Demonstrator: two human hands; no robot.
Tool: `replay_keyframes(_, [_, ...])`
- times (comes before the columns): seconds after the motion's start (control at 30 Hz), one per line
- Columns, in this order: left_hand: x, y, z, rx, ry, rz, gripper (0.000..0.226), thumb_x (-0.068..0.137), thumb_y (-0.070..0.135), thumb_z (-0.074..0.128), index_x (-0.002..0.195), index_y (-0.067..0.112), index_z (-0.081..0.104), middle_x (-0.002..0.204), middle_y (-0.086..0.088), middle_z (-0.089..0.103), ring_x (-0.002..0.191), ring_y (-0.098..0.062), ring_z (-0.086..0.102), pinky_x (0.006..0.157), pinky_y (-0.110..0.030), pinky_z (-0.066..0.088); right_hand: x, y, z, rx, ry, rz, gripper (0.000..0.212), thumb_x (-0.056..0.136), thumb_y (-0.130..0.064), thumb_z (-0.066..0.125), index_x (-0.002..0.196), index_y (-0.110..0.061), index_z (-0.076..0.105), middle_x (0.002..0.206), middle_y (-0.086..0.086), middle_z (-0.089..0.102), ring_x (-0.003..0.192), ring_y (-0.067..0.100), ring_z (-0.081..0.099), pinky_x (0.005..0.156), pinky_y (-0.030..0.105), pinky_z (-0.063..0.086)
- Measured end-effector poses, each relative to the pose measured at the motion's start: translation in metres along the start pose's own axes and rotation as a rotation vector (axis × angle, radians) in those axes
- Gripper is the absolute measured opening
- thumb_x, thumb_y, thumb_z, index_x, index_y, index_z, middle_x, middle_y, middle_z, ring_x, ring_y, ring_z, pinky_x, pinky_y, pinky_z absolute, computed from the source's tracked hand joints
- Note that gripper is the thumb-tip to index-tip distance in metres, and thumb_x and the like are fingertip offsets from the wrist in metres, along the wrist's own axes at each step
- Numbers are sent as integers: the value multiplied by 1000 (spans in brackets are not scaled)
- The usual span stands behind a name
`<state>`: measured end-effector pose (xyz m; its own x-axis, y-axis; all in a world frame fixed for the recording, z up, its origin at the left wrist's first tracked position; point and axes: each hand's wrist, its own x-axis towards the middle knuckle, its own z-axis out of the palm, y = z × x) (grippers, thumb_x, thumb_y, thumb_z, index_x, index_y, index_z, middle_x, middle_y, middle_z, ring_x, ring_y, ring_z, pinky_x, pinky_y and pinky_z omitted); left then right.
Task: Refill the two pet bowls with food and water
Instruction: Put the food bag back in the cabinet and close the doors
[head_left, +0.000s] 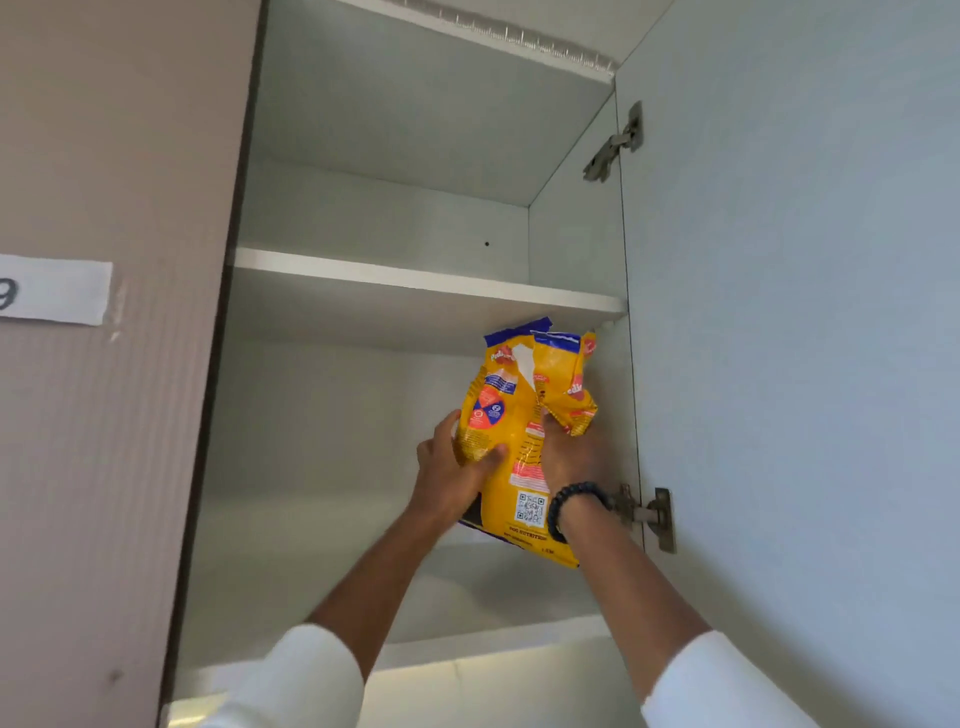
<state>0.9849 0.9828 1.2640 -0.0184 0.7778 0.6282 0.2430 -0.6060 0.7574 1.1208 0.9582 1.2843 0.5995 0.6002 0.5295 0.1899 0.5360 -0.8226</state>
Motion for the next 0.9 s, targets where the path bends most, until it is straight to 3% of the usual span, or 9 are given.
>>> replay_keyframes(0.13, [25,-40,24,96,-24,-39,89,84,46,74,155,34,21,150,-11,26,135,-32,42,102,-50,50,27,32,34,10,71,-5,30,97,-39,59,117,-18,67,115,9,71,104,35,66,72,33,45])
replay_keyframes(0.23, [44,-63,35,195,-82,-13,79,86,36,74,152,27,33,148,-10,42,132,-30,48,106,-47,46,37,64,52,-50,64,35,35,99,-36,57,126,-14,64,123,12,68,111,35,64,73,31,43])
replay_keyframes(0.37, [56,-82,42,281,-182,-72,81,84,37,77,148,16,32,141,-11,53,128,-33,53,104,-47,47,53,93,60,-146,-51,9,42,100,-36,54,138,-18,55,137,11,60,123,34,56,96,41,48])
replay_keyframes(0.47, [53,-81,40,309,-183,-100,86,86,41,73,150,16,21,143,-14,51,126,-35,55,101,-49,50,63,93,53,-233,-229,18,48,98,-36,56,143,-21,48,144,9,54,128,33,52,104,40,45])
replay_keyframes(0.53, [47,-79,39,323,-192,-105,86,88,41,71,151,16,19,145,-14,50,127,-35,54,102,-49,49,64,94,45,-199,-301,65,63,93,-41,64,148,-21,40,147,7,51,131,32,51,107,44,43])
replay_keyframes(0.67, [38,-71,34,338,-187,-110,88,88,39,73,152,14,19,147,-12,48,130,-33,52,106,-49,46,53,90,31,-177,-271,169,93,77,-50,79,148,-18,28,145,8,50,129,33,52,102,43,46])
replay_keyframes(0.77, [32,-63,30,320,-202,-49,88,85,33,78,153,16,25,150,-10,47,133,-32,50,109,-52,43,43,87,25,-266,-249,87,95,72,-51,83,145,-20,30,141,7,53,124,32,56,96,43,49])
replay_keyframes(0.9, [19,-54,24,357,-272,-41,74,91,31,71,152,18,31,149,-8,49,132,-31,51,108,-48,45,28,87,16,-389,-344,12,97,70,-44,87,148,-25,32,140,2,56,124,29,57,97,43,50])
